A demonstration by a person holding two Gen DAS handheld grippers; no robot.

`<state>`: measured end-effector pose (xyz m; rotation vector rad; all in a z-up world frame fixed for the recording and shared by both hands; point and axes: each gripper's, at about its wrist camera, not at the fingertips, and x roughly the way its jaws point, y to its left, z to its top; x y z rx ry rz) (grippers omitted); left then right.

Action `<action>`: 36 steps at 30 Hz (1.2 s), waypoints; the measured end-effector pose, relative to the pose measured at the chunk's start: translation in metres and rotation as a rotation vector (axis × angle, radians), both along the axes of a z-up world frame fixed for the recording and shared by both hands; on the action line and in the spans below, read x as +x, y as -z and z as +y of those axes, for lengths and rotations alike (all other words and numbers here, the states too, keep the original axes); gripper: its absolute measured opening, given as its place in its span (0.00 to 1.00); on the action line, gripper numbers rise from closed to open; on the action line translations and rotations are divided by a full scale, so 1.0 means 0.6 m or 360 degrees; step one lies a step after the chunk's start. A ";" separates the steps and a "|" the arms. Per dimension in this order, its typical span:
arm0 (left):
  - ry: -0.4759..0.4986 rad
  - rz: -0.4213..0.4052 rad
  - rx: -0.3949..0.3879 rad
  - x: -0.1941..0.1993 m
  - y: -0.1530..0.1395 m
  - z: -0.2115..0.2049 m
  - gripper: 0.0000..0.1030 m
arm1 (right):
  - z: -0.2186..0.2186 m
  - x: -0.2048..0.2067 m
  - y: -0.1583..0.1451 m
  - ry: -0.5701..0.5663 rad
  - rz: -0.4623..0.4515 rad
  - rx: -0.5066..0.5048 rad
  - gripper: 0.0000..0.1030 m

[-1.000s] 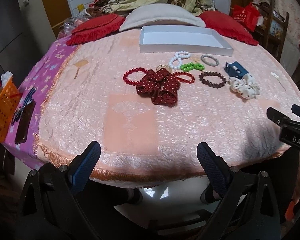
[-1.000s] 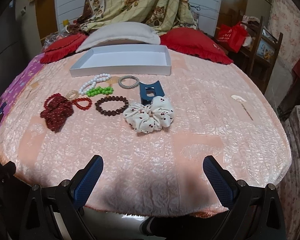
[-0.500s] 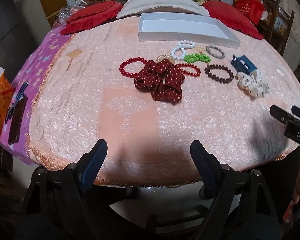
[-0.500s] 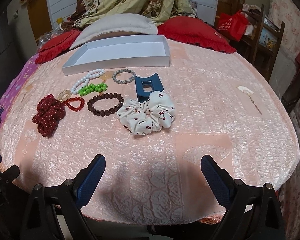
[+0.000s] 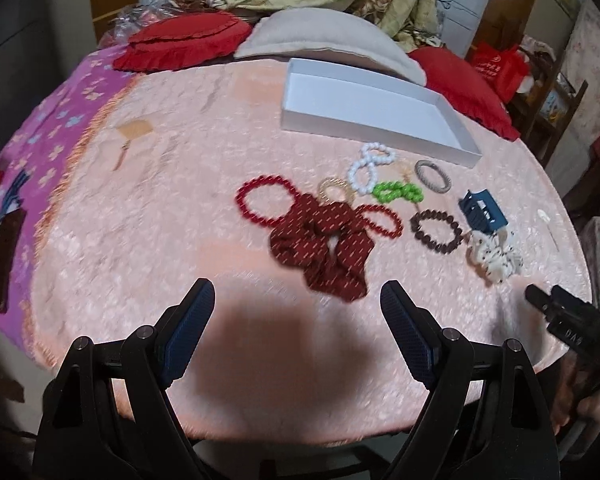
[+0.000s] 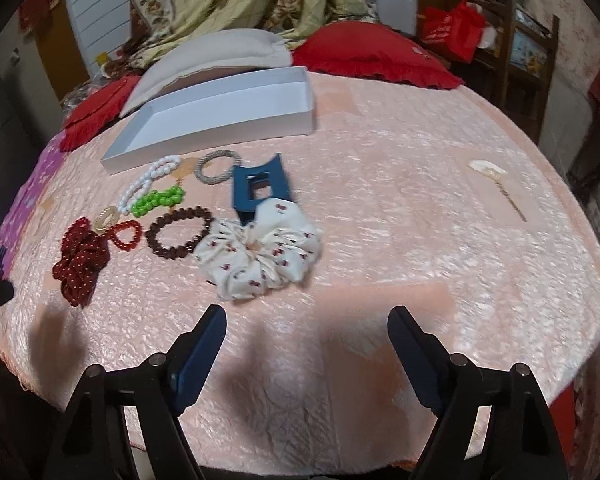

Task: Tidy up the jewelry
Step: 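Grasp the dark red polka-dot scrunchie with the left tool while the right tool grasps the white cherry scrunchie, then carry both scrunchies into the white tray and open both tools to release them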

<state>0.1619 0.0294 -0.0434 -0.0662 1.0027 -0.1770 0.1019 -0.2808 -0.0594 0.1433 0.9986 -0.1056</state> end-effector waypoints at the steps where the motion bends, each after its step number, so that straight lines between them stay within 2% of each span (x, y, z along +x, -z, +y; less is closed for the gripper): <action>1: 0.0020 0.0004 -0.0007 0.010 0.005 -0.005 0.83 | 0.002 0.005 0.003 -0.0021 -0.0012 0.0014 0.79; 5: 0.0060 0.0050 -0.0022 0.046 0.036 -0.019 0.83 | 0.001 0.032 0.015 -0.0032 -0.0054 0.0028 0.79; 10: 0.0046 0.0186 -0.0112 0.085 0.081 -0.021 0.83 | -0.012 0.063 0.028 -0.0007 -0.0043 0.0058 0.79; 14: 0.0040 0.0202 -0.0117 0.092 0.094 -0.026 0.83 | -0.014 0.076 0.038 -0.0007 -0.0014 0.0057 0.71; 16: 0.0035 0.0208 -0.0118 0.094 0.098 -0.029 0.71 | -0.014 0.078 0.044 -0.0005 -0.0001 0.0056 0.67; 18: 0.0037 0.0250 -0.0100 0.098 0.107 -0.033 0.37 | -0.013 0.081 0.050 -0.0010 0.0017 0.0056 0.58; 19: 0.0037 0.0280 -0.0110 0.100 0.114 -0.034 0.31 | -0.013 0.082 0.053 -0.0013 0.0025 0.0061 0.50; 20: 0.0023 0.0256 -0.0106 0.098 0.112 -0.033 0.23 | -0.012 0.083 0.056 -0.0020 0.0033 0.0071 0.40; 21: 0.0024 0.0246 -0.0103 0.096 0.111 -0.034 0.12 | -0.011 0.084 0.058 -0.0031 0.0040 0.0087 0.33; 22: 0.0032 0.0249 -0.0101 0.094 0.111 -0.036 0.12 | -0.011 0.084 0.060 -0.0041 0.0048 0.0105 0.23; 26: 0.0035 0.0189 -0.0092 0.076 0.083 -0.032 0.10 | -0.007 0.074 0.044 -0.0063 0.0009 0.0144 0.13; 36: 0.0059 -0.0020 -0.0058 0.044 -0.012 -0.026 0.10 | 0.006 0.047 -0.033 -0.0143 -0.0115 0.0201 0.11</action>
